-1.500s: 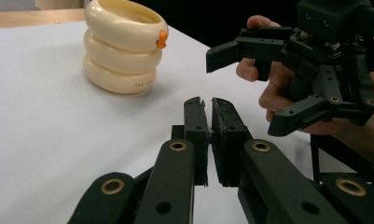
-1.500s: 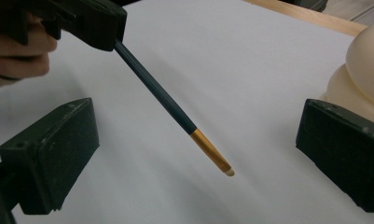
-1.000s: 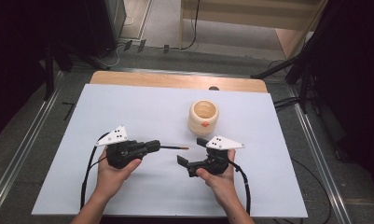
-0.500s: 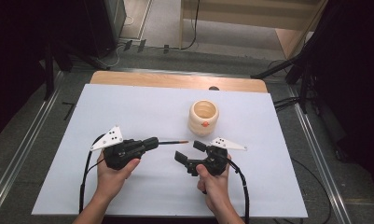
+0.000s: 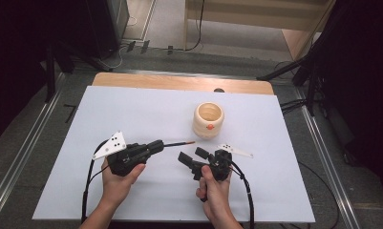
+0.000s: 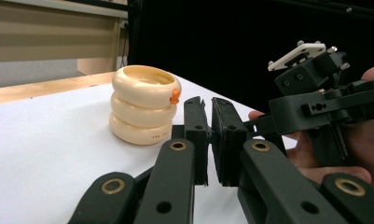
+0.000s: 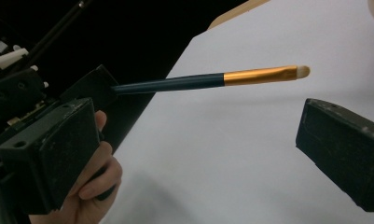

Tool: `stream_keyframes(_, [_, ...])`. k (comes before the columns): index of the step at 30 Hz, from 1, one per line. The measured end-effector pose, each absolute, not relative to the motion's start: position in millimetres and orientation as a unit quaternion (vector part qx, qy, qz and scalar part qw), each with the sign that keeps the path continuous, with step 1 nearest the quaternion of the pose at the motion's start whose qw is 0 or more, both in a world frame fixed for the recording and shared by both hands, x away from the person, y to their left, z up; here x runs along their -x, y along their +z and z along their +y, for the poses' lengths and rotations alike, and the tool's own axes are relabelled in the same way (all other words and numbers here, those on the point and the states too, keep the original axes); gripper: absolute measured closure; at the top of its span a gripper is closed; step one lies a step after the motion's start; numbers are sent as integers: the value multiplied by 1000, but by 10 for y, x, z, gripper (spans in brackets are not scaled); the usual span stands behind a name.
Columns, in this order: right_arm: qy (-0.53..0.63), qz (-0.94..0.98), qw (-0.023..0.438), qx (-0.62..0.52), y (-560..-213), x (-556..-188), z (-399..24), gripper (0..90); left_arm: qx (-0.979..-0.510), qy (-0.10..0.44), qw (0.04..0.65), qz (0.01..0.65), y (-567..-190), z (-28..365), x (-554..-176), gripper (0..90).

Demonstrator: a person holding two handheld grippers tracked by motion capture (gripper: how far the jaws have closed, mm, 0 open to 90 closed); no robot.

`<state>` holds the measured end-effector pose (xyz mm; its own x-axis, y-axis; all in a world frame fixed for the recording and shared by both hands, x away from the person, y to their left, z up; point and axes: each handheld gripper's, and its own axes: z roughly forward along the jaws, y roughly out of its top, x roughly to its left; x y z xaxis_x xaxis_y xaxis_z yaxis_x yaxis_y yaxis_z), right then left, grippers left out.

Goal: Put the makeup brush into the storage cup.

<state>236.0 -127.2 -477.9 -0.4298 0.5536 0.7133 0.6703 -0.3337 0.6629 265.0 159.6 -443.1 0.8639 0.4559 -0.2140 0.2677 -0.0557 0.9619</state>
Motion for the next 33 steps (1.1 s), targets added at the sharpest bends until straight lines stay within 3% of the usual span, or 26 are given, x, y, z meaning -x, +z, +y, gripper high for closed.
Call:
stream_keyframes(10, [-631,-526,79,565,-4794,-2332,-1290,19,-713,89,652,243,-4480,1510,-2578,870])
stream_keyframes(33, [-624,-429,146,637,-4857,-2366,-1376,274,-714,93,653,233,-4560,1357,-2493,870])
